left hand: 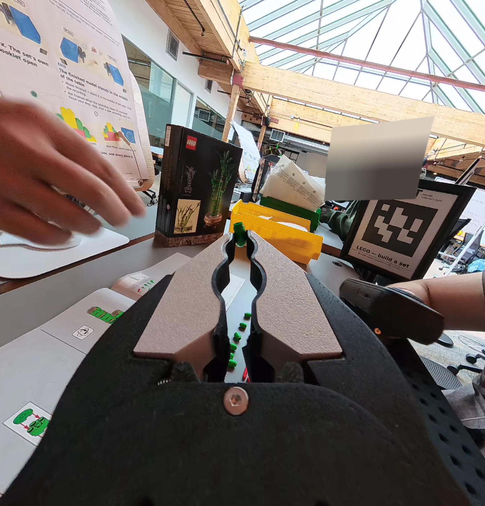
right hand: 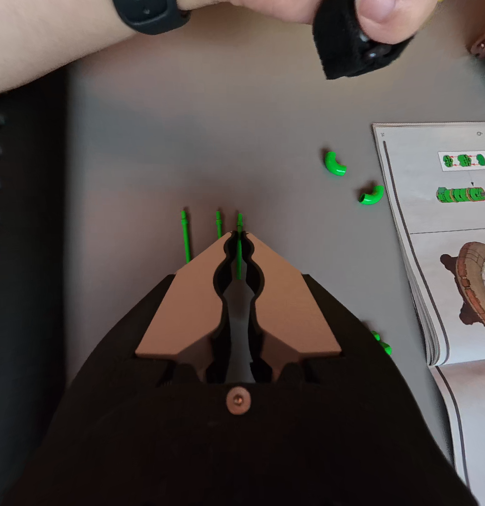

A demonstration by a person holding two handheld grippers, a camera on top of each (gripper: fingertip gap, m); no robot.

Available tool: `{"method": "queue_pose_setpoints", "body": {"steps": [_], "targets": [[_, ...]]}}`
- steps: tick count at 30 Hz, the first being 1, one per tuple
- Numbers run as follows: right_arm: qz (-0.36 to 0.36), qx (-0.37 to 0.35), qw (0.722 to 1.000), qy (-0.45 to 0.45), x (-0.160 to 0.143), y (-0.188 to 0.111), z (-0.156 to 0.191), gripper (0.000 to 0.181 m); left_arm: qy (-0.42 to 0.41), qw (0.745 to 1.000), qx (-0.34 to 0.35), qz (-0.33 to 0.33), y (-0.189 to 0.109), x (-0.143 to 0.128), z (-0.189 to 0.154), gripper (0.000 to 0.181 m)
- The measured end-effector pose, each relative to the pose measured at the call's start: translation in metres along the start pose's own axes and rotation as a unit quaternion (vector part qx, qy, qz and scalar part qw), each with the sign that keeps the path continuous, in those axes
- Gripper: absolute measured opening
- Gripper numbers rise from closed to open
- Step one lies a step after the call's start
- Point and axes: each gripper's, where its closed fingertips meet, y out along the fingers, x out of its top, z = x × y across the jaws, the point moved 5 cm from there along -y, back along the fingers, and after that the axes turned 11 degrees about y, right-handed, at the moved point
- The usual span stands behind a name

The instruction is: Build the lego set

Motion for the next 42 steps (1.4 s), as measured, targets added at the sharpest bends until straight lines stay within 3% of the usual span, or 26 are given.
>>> {"method": "queue_pose_setpoints", "body": {"steps": [6, 13, 17, 21, 29, 42], "targets": [[-0.061, -0.056, 0.993, -0.080, 0.007, -0.032, 0.015, 0.000, 0.002, 1.000, -0.001, -0.004, -0.002, 0.002, 0.000, 0.005], [-0.118, -0.176, 0.969, -0.126, 0.001, -0.122, -0.009, 0.000, 0.000, 1.000, -0.004, -0.009, -0.002, 0.005, -0.002, 0.006], [-0.111, -0.238, 0.954, -0.142, 0.001, -0.173, -0.026, 0.001, -0.001, 1.000, -0.013, -0.001, 0.002, 0.002, -0.005, 0.005], [-0.091, -0.288, 0.937, -0.177, 0.005, -0.206, -0.033, 0.001, 0.003, 1.000, -0.022, 0.007, 0.006, 0.000, -0.009, 0.005], [-0.058, -0.336, 0.907, -0.248, 0.025, -0.234, -0.029, 0.001, 0.002, 0.999, -0.033, 0.011, 0.009, -0.001, -0.015, 0.005], [-0.005, -0.349, 0.868, -0.355, 0.053, -0.250, -0.021, 0.001, 0.005, 0.993, -0.108, 0.055, 0.027, -0.006, -0.046, 0.005]]}}
